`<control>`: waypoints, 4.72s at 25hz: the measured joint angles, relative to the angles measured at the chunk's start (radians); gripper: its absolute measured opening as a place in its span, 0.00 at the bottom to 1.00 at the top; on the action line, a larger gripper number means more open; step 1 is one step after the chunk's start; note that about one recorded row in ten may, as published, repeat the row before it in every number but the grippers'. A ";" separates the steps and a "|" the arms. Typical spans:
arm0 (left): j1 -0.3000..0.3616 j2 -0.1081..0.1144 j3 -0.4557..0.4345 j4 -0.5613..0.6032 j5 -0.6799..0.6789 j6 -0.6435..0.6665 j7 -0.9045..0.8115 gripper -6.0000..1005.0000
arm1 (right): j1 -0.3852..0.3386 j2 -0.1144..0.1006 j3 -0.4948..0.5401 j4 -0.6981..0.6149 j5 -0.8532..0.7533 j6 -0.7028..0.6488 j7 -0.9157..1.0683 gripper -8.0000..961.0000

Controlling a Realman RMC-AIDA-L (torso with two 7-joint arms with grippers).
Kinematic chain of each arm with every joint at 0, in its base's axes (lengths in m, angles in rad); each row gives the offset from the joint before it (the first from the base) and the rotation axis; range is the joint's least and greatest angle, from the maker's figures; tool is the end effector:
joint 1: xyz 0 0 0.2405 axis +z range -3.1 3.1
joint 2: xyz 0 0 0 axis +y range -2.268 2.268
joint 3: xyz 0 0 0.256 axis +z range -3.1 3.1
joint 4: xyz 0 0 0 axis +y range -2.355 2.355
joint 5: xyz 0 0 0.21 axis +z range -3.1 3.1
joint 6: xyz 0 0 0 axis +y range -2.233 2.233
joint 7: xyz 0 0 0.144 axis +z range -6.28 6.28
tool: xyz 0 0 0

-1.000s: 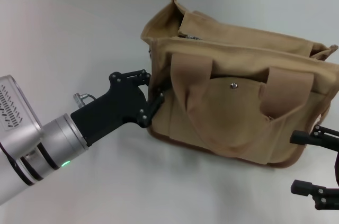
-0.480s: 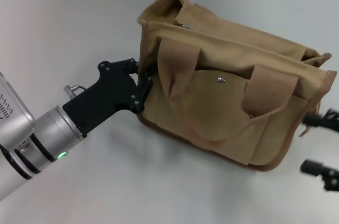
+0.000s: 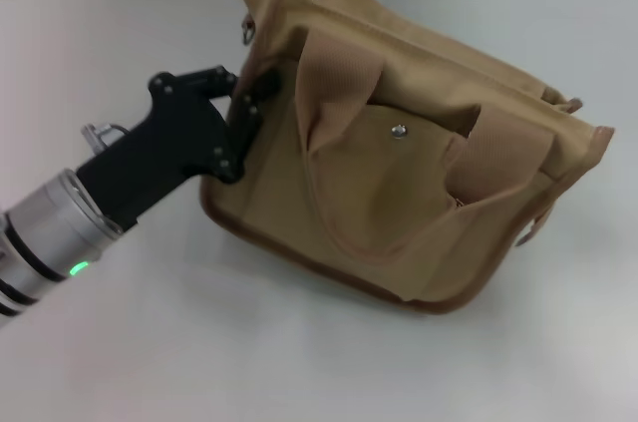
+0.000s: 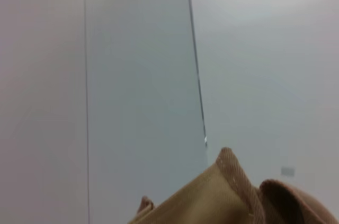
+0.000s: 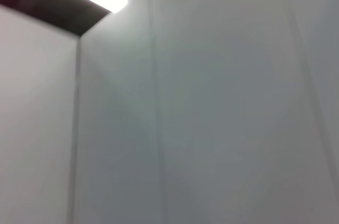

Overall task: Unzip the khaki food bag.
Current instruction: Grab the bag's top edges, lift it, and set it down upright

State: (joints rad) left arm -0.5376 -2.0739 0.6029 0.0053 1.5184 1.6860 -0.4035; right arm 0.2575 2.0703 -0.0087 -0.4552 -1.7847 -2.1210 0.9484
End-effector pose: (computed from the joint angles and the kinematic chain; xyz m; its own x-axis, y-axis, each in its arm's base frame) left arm -0.2448 0.2886 -0.0410 0.5868 -0.2188 0.7796 0.3387 -0.8082 -0.4818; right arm 0.3152 0.2074 0.0850 0.4121 0.2332 -0.8808 -0.5486 -0.7083 -0.4442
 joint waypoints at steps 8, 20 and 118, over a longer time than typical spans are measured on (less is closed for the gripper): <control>0.000 0.000 0.017 0.128 0.007 0.074 -0.059 0.06 | 0.171 0.009 -0.065 0.021 0.104 0.177 0.015 0.88; -0.014 -0.003 0.029 0.166 0.008 0.096 -0.079 0.06 | 0.303 0.019 -0.562 0.042 0.108 0.400 -0.169 0.87; -0.074 -0.006 0.052 0.156 -0.024 0.137 -0.075 0.07 | 0.120 0.015 -0.943 -0.055 0.325 0.471 -0.328 0.03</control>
State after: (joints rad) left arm -0.6118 -2.0801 0.6551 0.1616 1.4945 1.8232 -0.4784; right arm 0.3775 2.0850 -0.9512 -0.5103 -1.4601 -1.6503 0.6204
